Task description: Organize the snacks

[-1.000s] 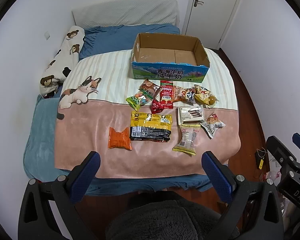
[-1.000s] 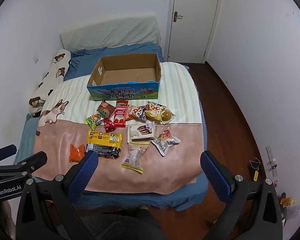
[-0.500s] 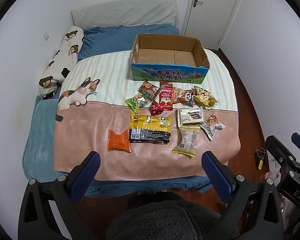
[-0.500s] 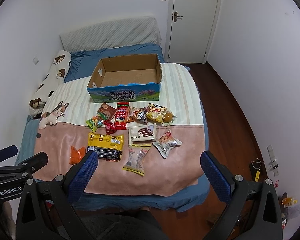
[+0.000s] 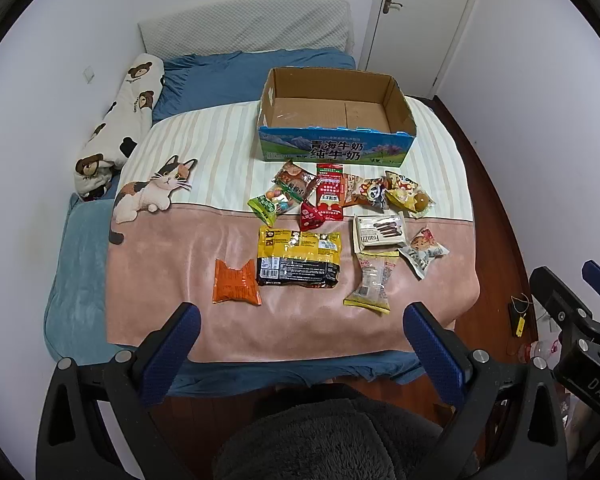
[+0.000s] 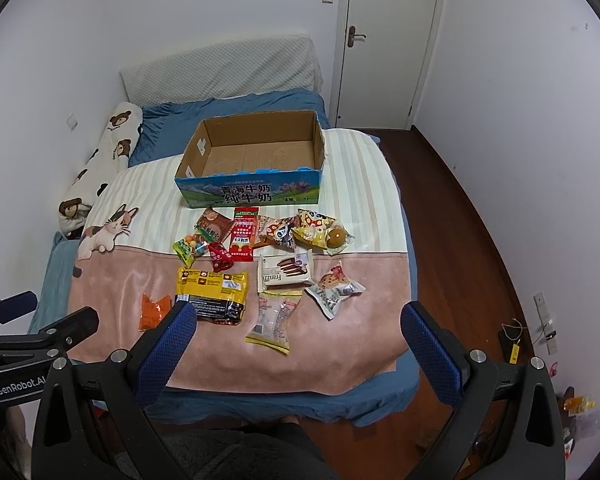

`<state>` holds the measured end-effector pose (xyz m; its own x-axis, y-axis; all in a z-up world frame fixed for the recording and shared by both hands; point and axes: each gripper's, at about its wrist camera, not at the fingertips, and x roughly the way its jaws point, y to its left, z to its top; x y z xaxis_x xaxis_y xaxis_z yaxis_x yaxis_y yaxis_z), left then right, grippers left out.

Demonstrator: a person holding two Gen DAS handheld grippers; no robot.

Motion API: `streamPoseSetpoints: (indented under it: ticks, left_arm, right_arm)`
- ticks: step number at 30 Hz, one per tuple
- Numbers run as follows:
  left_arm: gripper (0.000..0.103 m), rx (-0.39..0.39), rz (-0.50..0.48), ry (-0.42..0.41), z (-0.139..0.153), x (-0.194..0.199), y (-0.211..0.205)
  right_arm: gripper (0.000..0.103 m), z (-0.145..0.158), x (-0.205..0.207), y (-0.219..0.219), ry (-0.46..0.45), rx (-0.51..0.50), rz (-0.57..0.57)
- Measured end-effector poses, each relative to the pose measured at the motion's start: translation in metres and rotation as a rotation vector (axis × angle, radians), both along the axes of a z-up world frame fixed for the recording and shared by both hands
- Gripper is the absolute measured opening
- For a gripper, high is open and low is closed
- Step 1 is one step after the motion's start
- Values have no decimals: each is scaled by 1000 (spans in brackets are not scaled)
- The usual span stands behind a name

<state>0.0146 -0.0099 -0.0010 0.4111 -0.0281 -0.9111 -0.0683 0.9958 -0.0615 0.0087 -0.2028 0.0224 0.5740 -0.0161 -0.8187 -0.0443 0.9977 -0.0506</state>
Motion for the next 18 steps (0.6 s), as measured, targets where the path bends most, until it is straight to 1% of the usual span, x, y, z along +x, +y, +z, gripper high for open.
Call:
streamPoseSetpoints:
  ticks: [7, 18]
  left_arm:
    - [103, 0, -3, -22, 1, -9, 4]
    - [103, 0, -5, -23, 2, -7, 3]
  right_arm:
    - [103, 1, -1, 0, -6, 5, 3]
    - [103, 2, 0, 1, -10, 8, 2]
